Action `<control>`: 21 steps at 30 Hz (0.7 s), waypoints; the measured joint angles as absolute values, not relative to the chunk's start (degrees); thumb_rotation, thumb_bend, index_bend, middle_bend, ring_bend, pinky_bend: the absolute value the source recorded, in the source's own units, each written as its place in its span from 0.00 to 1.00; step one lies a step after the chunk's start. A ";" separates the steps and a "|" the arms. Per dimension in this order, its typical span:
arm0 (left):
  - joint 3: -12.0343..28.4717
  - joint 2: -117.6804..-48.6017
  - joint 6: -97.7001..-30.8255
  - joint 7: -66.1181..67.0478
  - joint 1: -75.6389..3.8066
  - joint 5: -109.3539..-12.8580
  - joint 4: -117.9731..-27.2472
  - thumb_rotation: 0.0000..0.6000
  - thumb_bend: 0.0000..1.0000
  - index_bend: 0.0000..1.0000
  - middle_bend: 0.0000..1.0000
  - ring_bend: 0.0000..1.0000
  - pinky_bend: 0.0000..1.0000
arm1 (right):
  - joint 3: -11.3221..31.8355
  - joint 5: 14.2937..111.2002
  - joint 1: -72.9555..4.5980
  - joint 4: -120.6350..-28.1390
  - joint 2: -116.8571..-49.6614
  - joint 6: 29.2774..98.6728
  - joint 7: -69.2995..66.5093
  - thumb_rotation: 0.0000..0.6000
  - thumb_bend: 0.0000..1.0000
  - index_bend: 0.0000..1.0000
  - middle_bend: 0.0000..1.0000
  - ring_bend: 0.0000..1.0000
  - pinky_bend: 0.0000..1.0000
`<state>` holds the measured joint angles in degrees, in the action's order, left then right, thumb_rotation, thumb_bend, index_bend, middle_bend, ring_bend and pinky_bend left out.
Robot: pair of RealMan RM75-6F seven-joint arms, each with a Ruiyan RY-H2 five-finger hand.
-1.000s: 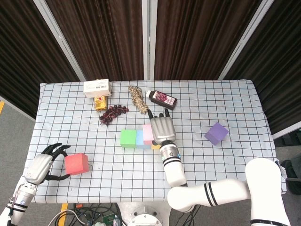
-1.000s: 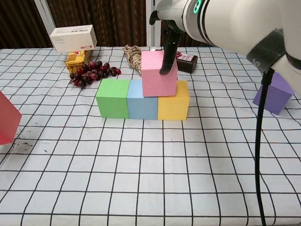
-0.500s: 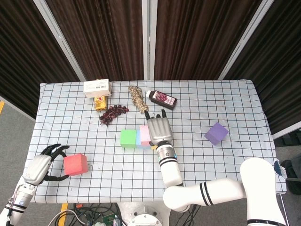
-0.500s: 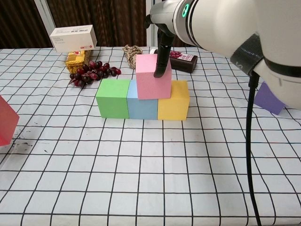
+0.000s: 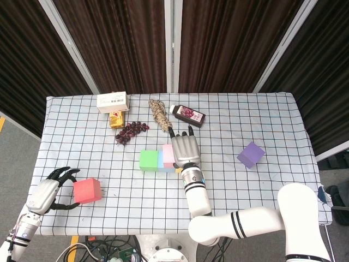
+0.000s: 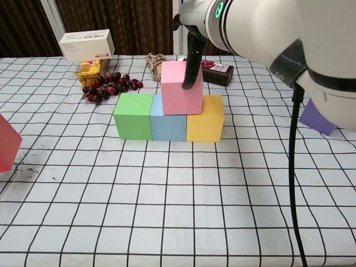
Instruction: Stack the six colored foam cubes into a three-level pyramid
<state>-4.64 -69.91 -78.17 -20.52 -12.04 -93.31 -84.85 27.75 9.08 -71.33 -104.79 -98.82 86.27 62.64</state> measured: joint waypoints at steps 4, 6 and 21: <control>-4.75 -69.93 -78.06 -20.84 -12.07 -93.40 -84.69 1.00 0.02 0.18 0.44 0.12 0.15 | 27.59 9.57 -71.34 -104.76 -99.34 87.06 62.58 1.00 0.13 0.01 0.56 0.22 0.00; -4.80 -69.92 -78.03 -21.00 -12.08 -93.46 -84.50 1.00 0.02 0.18 0.44 0.12 0.15 | 27.43 9.81 -71.36 -104.60 -99.74 87.40 62.63 1.00 0.13 0.01 0.56 0.22 0.00; -4.85 -69.97 -78.17 -21.81 -12.00 -93.51 -83.82 1.00 0.02 0.18 0.43 0.12 0.15 | 27.85 10.28 -71.08 -103.55 -101.12 87.95 62.88 1.00 0.13 0.01 0.57 0.23 0.00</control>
